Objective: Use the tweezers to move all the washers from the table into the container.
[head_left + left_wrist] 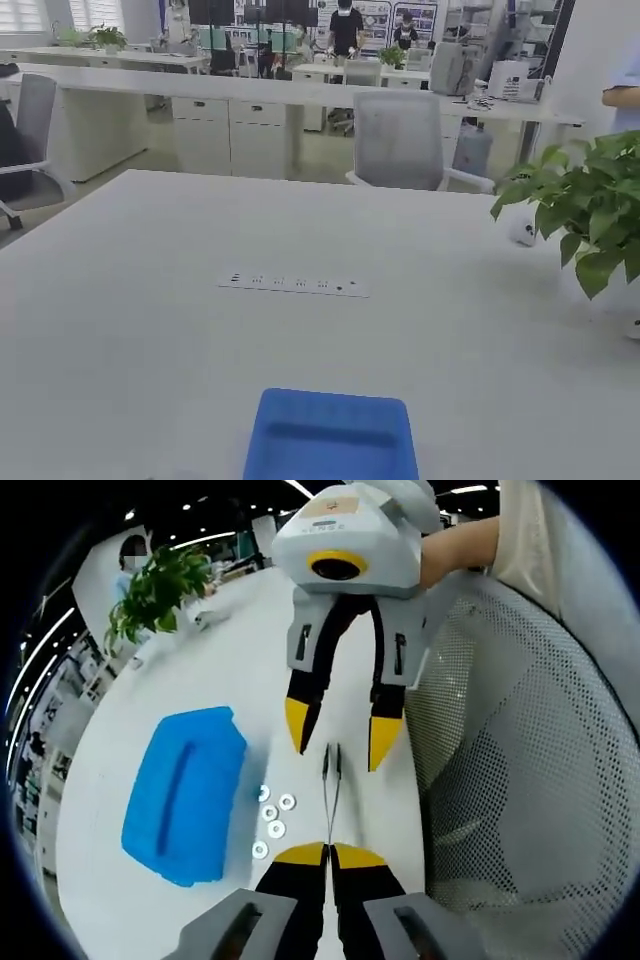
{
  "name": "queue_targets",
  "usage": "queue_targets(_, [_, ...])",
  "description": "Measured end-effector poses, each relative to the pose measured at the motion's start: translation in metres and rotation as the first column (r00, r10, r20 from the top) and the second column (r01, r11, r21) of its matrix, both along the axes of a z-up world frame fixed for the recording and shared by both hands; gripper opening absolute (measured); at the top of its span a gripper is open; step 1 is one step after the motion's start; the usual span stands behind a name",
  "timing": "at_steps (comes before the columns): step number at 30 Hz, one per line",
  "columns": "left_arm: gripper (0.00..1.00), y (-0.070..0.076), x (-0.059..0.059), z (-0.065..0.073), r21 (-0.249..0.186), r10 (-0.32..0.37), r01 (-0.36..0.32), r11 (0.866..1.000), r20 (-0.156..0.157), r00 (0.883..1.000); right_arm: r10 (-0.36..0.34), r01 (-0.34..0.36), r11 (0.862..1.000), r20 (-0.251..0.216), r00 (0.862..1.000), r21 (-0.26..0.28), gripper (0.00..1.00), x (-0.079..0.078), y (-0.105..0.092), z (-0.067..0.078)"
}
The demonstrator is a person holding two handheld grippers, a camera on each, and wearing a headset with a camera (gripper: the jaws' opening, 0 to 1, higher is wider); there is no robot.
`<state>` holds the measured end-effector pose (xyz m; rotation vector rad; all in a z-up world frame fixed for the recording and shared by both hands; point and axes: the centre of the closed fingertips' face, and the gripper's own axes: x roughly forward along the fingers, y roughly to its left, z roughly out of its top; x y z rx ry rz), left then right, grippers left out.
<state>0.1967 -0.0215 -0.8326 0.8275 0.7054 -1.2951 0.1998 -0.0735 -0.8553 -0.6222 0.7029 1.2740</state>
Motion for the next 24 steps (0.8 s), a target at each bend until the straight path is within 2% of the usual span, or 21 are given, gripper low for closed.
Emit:
queue_targets(4, [0.00,-0.007,0.000,0.009,-0.012,-0.025,0.026,1.000,0.019,1.000,0.039,-0.039,0.999,0.033,0.999,0.023,0.35,-0.001,0.002,0.006])
queue_targets(9, [0.00,-0.015,-0.002,0.020,-0.027,-0.049,0.050,0.998,0.035,0.998,0.065,-0.066,0.998,0.056,0.996,0.014,0.32,-0.002,0.004,0.006])
queue_targets(18, [0.00,-0.028,-0.004,0.035,-0.033,-0.100,0.102,0.994,0.066,0.993,0.065,-0.068,0.996,0.060,0.996,0.050,0.23,-0.001,0.008,0.012])
queue_targets(24, [0.00,-0.034,-0.006,0.039,-0.026,-0.132,0.134,0.991,0.083,0.988,0.069,-0.072,0.997,0.058,0.996,0.039,0.19,0.001,0.005,0.009])
